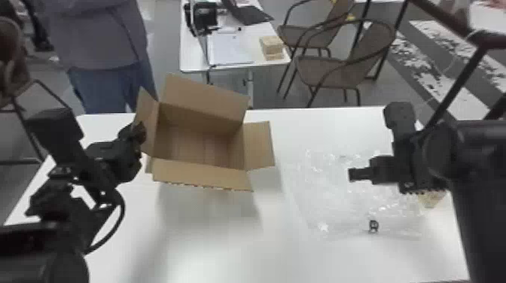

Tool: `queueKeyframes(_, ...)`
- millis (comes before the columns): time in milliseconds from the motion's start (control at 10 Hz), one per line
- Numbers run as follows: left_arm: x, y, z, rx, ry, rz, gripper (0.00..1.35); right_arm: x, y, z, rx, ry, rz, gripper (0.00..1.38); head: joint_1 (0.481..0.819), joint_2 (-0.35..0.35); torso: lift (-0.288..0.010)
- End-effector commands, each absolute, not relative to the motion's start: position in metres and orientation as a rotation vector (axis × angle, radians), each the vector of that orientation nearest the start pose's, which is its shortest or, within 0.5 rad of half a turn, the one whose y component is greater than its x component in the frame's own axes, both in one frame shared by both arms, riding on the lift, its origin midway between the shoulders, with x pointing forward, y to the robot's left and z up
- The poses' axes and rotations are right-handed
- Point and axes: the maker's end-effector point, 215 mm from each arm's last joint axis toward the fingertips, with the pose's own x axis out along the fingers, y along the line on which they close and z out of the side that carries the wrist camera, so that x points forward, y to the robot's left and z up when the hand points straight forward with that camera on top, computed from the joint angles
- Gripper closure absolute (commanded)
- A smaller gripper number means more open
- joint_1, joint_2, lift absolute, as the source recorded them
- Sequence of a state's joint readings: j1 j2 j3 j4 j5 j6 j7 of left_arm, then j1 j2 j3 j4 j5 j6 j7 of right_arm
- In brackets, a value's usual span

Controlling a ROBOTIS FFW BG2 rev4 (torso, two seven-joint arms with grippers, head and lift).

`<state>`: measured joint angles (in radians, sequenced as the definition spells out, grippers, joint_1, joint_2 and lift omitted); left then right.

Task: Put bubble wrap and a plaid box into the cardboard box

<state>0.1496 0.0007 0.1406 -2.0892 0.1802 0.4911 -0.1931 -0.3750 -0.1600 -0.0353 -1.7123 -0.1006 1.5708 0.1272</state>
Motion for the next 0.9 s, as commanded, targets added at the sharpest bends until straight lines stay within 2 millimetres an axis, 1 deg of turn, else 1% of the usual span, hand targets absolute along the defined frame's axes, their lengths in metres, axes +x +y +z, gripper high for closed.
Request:
queueKeyframes(0, 0.545, 0.242, -0.278, -0.155, 0.096, -0.129, 1.22, 0.538, -0.280, -0.450, 0.076, 1.119, 0.053, 0.24, 0.695, -0.033, -0.105)
queueKeyframes(200, 0.547, 0.238, -0.278, -0.151, 0.097, -0.135, 1.22, 0.532, -0.270, -0.471, 0.143, 1.194, 0.084, 0.25, 0.695, -0.038, -0.105)
queueKeyframes(400, 0.547, 0.236, -0.279, -0.149, 0.098, -0.137, 1.22, 0.528, -0.269, -0.483, 0.155, 1.231, 0.069, 0.24, 0.695, -0.034, -0.105)
queueKeyframes(600, 0.547, 0.236, -0.278, -0.143, 0.094, -0.138, 1.22, 0.517, -0.266, -0.518, 0.209, 1.312, 0.068, 0.24, 0.695, -0.034, -0.105)
queueKeyframes(700, 0.548, 0.236, -0.277, -0.144, 0.088, -0.139, 1.22, 0.517, -0.261, -0.531, 0.239, 1.311, 0.080, 0.25, 0.695, -0.033, -0.105)
queueKeyframes(800, 0.548, 0.238, -0.277, -0.143, 0.085, -0.135, 1.22, 0.518, -0.261, -0.536, 0.253, 1.302, 0.080, 0.35, 0.695, -0.028, -0.105)
